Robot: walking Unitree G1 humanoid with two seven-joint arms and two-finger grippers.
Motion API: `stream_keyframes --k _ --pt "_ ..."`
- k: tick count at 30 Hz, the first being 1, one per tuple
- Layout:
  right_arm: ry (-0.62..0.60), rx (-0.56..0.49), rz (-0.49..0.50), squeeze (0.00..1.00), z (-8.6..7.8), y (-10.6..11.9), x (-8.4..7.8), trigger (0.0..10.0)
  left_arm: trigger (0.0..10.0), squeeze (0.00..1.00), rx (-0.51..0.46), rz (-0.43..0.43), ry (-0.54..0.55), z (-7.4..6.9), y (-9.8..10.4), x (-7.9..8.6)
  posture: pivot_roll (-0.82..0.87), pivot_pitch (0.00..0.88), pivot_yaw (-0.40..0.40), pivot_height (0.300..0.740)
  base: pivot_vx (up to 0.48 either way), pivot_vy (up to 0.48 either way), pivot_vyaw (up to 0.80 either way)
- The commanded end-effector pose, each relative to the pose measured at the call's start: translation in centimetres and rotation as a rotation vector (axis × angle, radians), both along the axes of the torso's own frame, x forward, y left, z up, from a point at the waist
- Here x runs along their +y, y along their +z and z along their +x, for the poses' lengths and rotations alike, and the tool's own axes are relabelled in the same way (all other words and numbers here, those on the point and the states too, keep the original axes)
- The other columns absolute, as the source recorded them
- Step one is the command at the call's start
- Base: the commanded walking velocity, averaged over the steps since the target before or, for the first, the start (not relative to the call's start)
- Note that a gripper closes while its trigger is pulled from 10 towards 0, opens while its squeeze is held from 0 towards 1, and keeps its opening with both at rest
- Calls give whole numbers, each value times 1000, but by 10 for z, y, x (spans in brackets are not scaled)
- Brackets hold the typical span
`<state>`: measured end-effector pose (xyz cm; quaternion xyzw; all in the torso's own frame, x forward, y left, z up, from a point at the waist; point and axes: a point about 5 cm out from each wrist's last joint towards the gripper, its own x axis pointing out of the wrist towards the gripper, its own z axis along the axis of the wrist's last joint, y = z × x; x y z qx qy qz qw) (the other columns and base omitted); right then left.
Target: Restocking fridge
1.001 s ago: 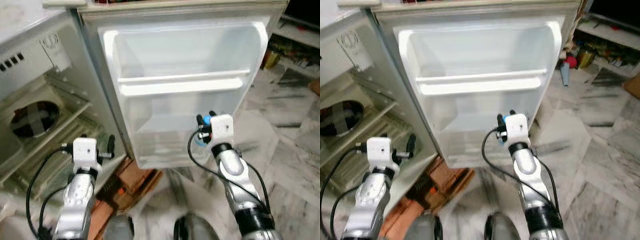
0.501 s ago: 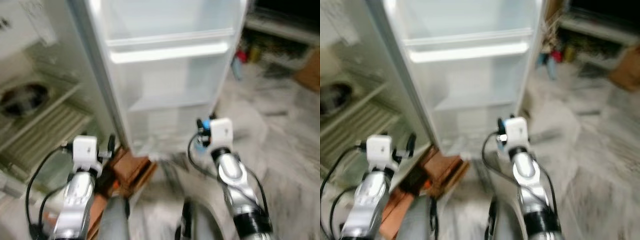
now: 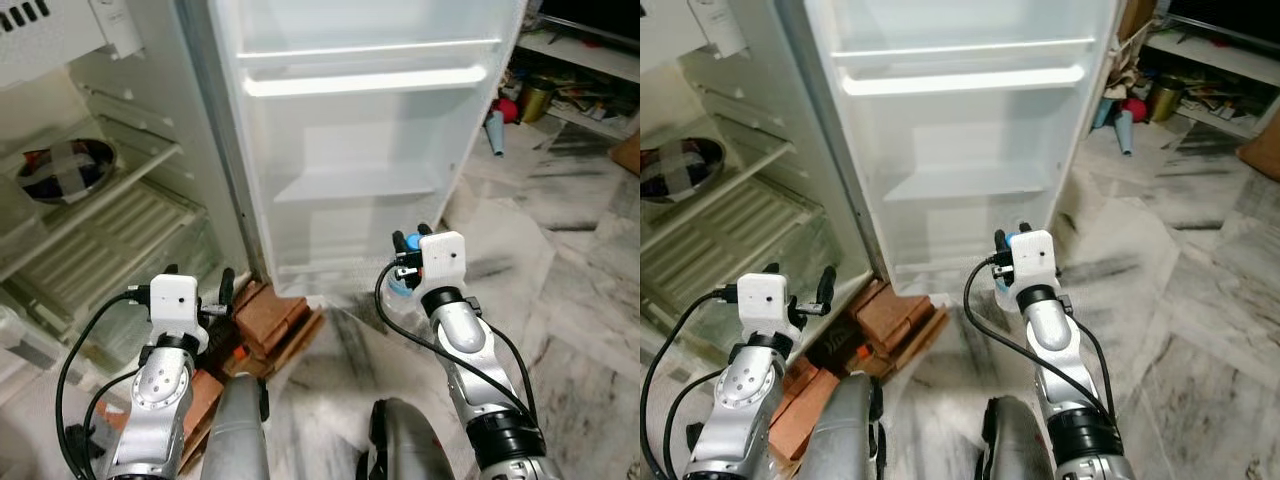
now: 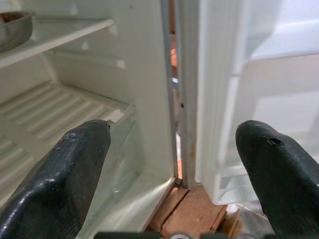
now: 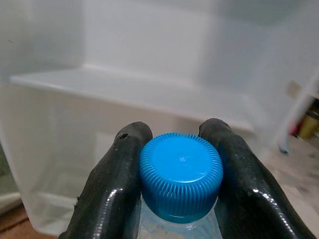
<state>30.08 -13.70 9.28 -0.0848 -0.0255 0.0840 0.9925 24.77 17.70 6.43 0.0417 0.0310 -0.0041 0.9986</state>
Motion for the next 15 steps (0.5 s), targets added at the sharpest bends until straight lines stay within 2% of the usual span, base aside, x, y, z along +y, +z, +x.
stream_keyframes --k 1,15 --pt "19 -53 -17 0 3 9 2 10000 10000 0 -5 6 -7 1 2 1 84 104 0 646 326 0 0" --pt "28 -53 -17 0 4 8 5 10000 10000 0 2 6 -12 1 0 -1 86 98 -5 646 317 0 0"
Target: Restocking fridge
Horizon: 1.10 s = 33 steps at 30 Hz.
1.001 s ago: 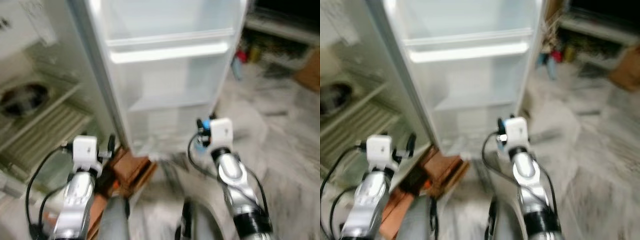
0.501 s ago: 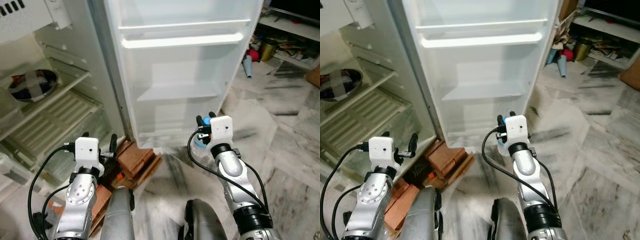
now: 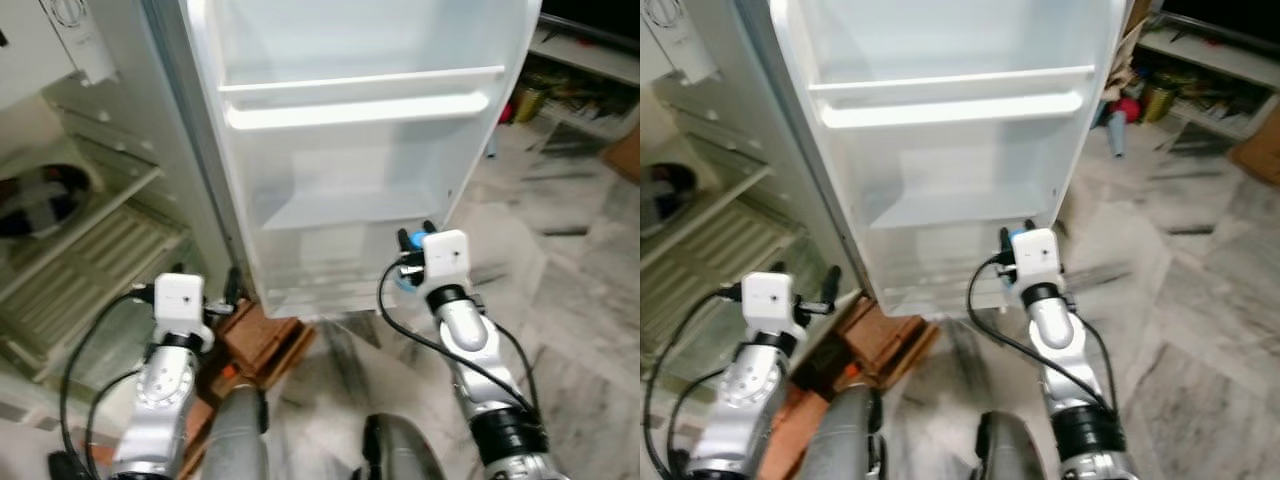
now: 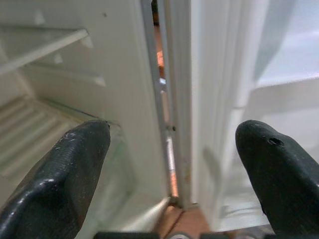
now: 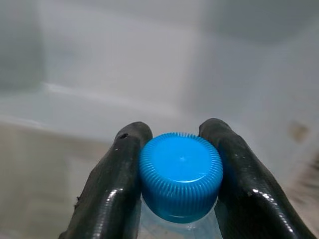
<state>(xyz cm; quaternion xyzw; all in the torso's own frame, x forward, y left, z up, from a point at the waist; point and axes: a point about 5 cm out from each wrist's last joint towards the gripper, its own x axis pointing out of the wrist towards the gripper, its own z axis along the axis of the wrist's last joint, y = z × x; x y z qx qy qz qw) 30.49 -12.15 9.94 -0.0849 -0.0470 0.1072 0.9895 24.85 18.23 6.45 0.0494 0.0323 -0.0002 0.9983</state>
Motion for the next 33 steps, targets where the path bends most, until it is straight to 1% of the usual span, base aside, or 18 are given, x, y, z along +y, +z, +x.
stream_keyframes --k 1,15,18,21,28,31,33 --pt "-22 -14 -19 0 0 1 -10 10000 10000 0 0 -10 -20 1 0 -7 86 98 -5 646 304 0 0" --pt "-23 -11 -25 0 0 0 -10 10000 10000 0 8 -14 -9 1 -1 -5 83 107 -1 646 304 0 0" --pt "-22 -12 -31 0 -1 -1 -10 10000 10000 0 12 -15 -9 1 -1 -5 83 108 0 646 0 0 0" --pt "-8 -10 -60 0 -1 -2 -8 10000 10000 0 21 -11 -9 2 -2 -5 83 109 0 646 0 0 0" --pt "-5 -13 -58 0 0 -2 -5 10000 10000 0 21 -7 -4 3 -1 -5 91 113 1 646 0 0 0" --pt "-3 -12 -54 0 0 -2 -4 10000 10000 0 21 -5 -2 4 -1 -4 93 115 2 646 0 0 473" --pt "-1 -12 -52 0 0 -2 -4 10000 10000 0 21 -3 -2 4 -1 -5 92 115 2 646 0 0 0"
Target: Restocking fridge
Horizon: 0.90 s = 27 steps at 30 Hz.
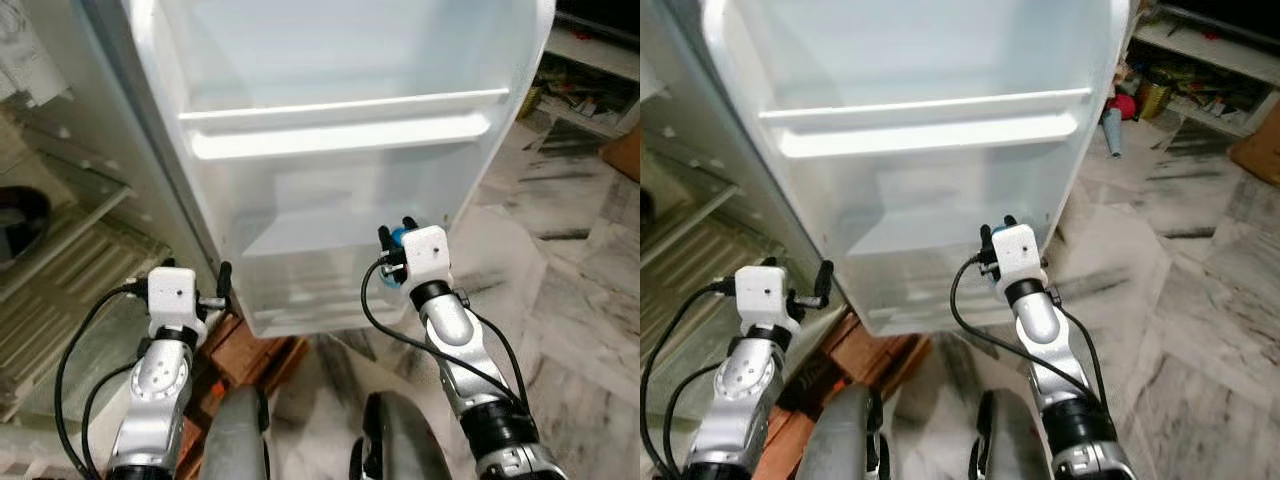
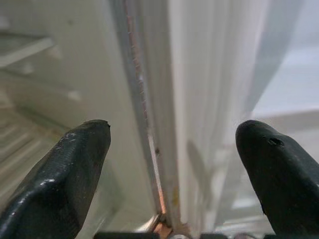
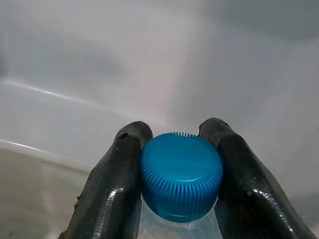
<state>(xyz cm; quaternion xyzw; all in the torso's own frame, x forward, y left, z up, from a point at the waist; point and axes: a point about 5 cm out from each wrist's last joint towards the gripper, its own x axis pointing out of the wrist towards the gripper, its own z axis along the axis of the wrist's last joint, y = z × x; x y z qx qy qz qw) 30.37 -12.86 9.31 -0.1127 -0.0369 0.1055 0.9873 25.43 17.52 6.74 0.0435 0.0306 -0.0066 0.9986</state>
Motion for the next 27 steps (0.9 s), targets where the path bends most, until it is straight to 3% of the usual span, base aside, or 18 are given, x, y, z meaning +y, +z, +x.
stream_keyframes --k 1,11,22,27 --pt "6 -26 5 0 2 4 3 10000 10000 0 23 10 9 -2 -4 2 92 116 2 646 0 0 0" --pt "13 -12 36 0 0 1 5 10000 10000 0 25 13 -4 -2 -3 1 100 119 5 646 0 0 0" --pt "30 -28 56 0 3 4 10 10000 10000 0 25 7 -14 -2 -2 -1 106 119 9 576 0 0 0" --pt "55 -63 25 0 5 9 12 10000 10000 0 20 1 -6 -4 0 -1 115 133 13 572 0 0 0"
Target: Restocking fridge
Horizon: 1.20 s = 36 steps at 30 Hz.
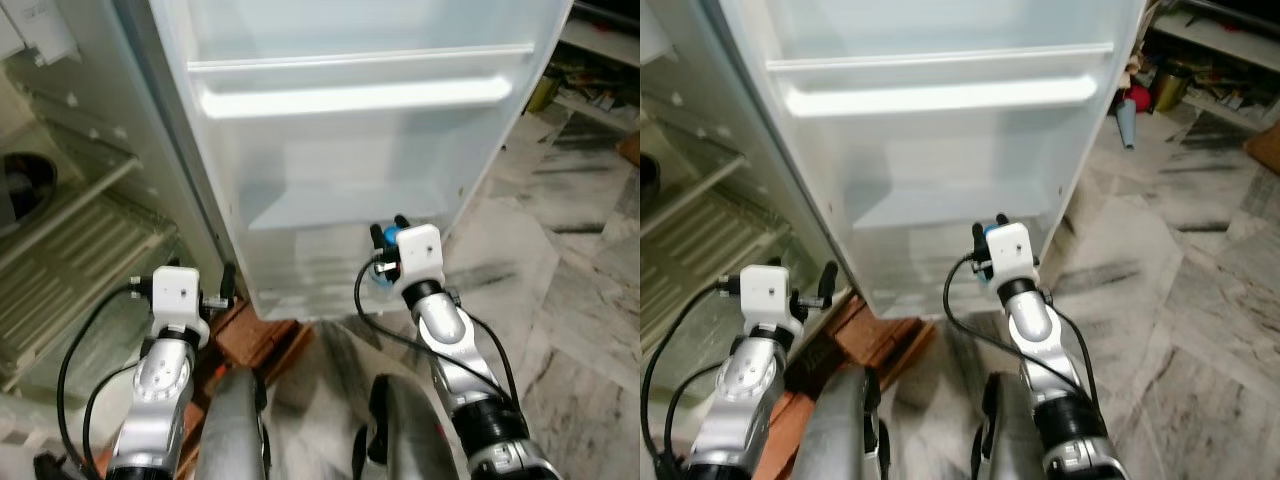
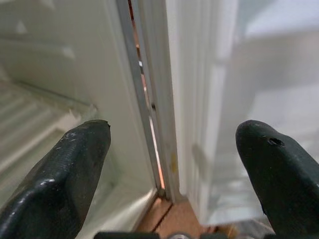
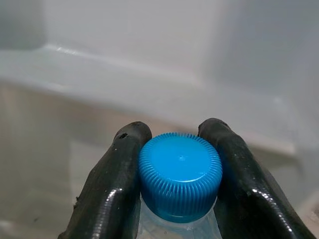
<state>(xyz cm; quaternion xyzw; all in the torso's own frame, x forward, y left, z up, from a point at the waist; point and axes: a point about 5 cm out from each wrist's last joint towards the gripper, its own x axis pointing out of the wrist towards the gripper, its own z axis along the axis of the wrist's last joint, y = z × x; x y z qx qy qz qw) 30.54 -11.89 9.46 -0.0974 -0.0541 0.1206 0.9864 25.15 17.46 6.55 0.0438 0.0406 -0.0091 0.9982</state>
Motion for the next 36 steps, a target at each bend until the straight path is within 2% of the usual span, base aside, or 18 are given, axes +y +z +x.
stream_keyframes --k 1,7,12,14,24,25,26,29,32,36 --pt "19 -37 -7 0 4 8 2 10000 10000 0 -2 -1 0 -2 2 0 116 137 14 572 0 0 0" --pt "63 -106 -67 0 12 17 10 10000 10000 0 -32 1 24 -3 8 3 123 151 22 572 0 0 0" --pt "65 -150 -95 0 26 28 13 10000 10000 0 -41 6 20 -4 12 2 137 170 36 572 0 0 0" --pt "64 -173 -92 0 37 38 15 10000 10000 0 -45 13 13 -5 15 3 147 183 47 572 0 0 0" --pt "78 -278 -78 0 55 69 29 10000 10000 0 -36 33 -4 -15 20 5 190 232 71 572 0 0 0" --pt "79 -339 -77 0 59 84 31 10000 10000 0 -35 35 -5 -17 22 5 199 243 75 572 0 0 0" --pt "79 -339 -77 0 59 84 31 10000 10000 0 -35 35 -5 -17 22 5 199 243 75 572 0 0 0" --pt "78 -427 -45 0 64 114 34 10000 10000 0 -25 42 -12 -22 23 6 201 253 78 572 0 0 0" --pt "84 -444 -60 0 65 116 35 10000 10000 0 -15 46 -10 -23 21 8 202 251 77 572 0 0 0" --pt "69 -385 -100 0 67 99 29 10000 10000 0 -12 46 -9 -22 23 7 212 258 77 572 0 0 0"
